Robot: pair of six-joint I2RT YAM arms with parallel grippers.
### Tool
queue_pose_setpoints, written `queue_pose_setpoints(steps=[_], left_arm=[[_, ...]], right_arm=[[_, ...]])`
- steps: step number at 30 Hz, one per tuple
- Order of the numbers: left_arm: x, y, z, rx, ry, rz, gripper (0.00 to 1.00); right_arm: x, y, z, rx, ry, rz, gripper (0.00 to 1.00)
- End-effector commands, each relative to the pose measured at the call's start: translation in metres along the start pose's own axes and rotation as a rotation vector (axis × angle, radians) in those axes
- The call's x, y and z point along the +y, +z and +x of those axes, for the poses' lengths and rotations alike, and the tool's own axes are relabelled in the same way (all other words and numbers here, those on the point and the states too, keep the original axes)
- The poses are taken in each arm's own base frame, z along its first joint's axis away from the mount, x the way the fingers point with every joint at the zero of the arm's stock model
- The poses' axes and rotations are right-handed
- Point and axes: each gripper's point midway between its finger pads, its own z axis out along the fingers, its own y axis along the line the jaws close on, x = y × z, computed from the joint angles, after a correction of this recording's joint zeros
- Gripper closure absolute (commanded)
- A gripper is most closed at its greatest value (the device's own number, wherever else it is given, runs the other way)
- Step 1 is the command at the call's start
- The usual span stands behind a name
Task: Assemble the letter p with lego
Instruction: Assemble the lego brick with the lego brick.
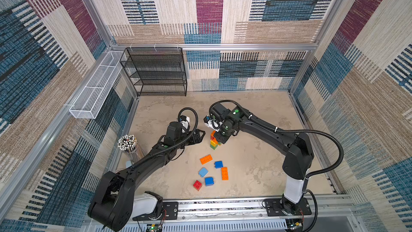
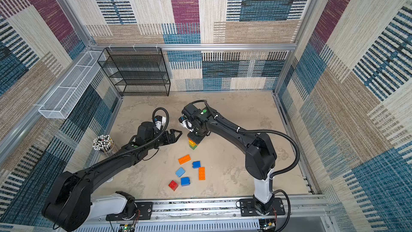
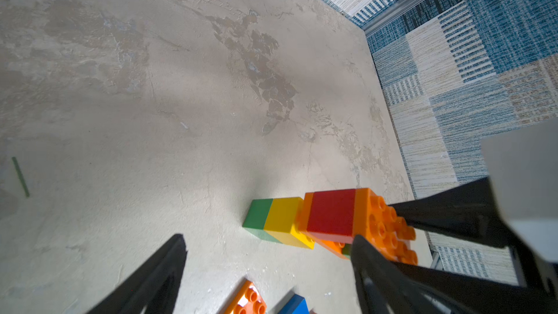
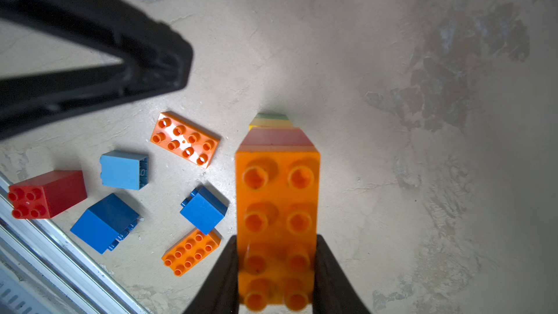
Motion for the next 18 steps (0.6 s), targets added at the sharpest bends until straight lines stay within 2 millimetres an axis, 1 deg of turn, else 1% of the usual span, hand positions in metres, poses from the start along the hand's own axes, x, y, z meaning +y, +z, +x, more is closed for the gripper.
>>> queue_pose_setpoints(steps=[1, 10, 18], left_arm=[[-0.0069, 0.0002, -0.0076, -0.024, 0.009, 0.026, 0.13], [-0.0073, 0.0001, -0.0065, -0.025, 0.011, 0.026, 0.11], [-0.0078, 0.0007, -0.0062, -0.024, 0.011, 0.028, 0.11]], right_arm=[[0.0019, 0.0001, -0.0010, -0.007, 0.020, -0.005, 0.83], [0.0022, 0.0060, 0.0004, 0.010, 0.040, -0.006, 0.83], [0.0046, 0.0090, 0.0067, 0.028, 0.043, -0.002, 0.83]])
